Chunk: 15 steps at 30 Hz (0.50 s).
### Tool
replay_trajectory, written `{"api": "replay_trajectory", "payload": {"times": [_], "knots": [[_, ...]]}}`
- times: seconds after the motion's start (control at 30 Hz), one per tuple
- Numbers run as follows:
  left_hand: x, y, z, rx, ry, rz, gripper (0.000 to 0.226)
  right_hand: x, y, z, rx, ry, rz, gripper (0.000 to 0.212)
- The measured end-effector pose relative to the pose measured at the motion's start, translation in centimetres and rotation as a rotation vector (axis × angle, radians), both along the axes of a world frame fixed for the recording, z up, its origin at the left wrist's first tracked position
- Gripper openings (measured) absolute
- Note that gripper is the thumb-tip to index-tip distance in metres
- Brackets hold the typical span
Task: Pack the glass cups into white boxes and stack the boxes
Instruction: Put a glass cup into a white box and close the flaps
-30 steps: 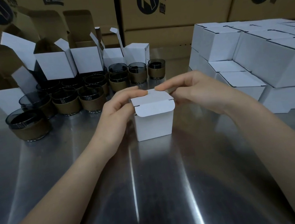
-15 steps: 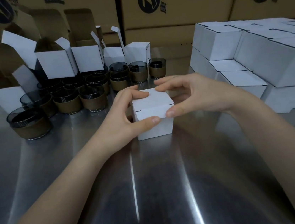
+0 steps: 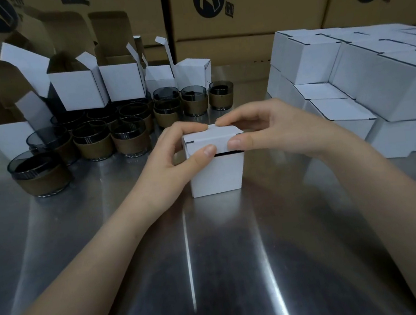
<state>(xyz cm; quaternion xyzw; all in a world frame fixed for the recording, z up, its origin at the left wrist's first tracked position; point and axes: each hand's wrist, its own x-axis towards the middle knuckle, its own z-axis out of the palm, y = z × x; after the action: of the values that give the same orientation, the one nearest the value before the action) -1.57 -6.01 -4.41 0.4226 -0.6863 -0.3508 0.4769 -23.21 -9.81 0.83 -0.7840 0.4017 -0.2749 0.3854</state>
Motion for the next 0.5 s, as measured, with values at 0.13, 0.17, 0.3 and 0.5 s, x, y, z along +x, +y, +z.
{"api": "replay_trajectory", "payload": {"times": [0.13, 0.17, 0.3, 0.5], "knots": [[0.03, -0.08, 0.03, 0.014, -0.003, -0.011, 0.032, 0.07, -0.08, -0.09, 0.006, -0.03, 0.012, 0.052], [0.02, -0.09, 0.04, 0.013, -0.001, -0.01, 0.032, 0.08, -0.12, -0.12, 0.007, -0.035, 0.014, 0.052], [-0.01, -0.1, 0.03, 0.018, 0.004, -0.016, 0.031, 0.02, -0.26, -0.22, 0.005, -0.044, 0.03, 0.048], [-0.13, -0.12, -0.05, 0.03, 0.009, -0.028, 0.029, -0.08, -0.46, -0.52, -0.007, -0.033, 0.051, 0.041]]}}
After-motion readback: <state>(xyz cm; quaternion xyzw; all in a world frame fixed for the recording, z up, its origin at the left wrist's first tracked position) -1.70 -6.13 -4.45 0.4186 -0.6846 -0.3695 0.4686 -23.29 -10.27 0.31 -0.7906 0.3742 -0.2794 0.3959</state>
